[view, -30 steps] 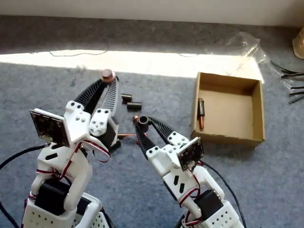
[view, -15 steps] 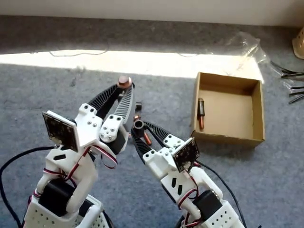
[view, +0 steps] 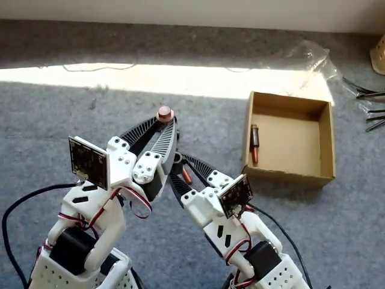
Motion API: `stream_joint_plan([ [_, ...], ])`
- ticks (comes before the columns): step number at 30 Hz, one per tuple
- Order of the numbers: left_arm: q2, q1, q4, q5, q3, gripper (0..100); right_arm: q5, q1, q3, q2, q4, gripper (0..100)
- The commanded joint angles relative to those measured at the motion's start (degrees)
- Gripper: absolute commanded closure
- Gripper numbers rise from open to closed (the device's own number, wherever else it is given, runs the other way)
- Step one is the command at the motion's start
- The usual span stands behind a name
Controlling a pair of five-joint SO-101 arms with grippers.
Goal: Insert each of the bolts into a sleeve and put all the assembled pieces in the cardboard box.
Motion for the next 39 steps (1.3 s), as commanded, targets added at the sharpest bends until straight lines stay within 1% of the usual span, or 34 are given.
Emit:
stream_joint_plan([
  [1, -1.1, 1.5, 0.0, 0.7, -0.6, 99, 0.0, -0.6, 6.0, -0.2, 0.1, 99.5],
  [3, -1.1, 2.8, 0.6, 0.6, -0.5, 99, 1.0, -0.6, 6.0, -0.2, 0.1, 99.5],
  [6, -1.1, 3.6, 2.0, 0.6, -0.7, 99, 4.8, -0.6, 6.0, -0.2, 0.1, 99.5],
  [13, -1.1, 3.3, 2.1, 0.6, -0.5, 99, 4.9, -0.6, 6.0, -0.2, 0.1, 99.5],
  [19, -1.1, 3.2, 4.2, 0.5, -0.5, 99, 4.9, -0.6, 6.0, -0.1, 0.1, 99.5],
  [35, -1.1, 3.2, 4.3, 0.4, 1.0, 99, 3.5, -0.7, 6.0, -0.5, 0.1, 99.5],
  [39, -1.1, 3.2, 4.2, 0.4, 3.6, 99, -1.0, -0.6, 6.0, -0.6, 0.2, 99.5],
])
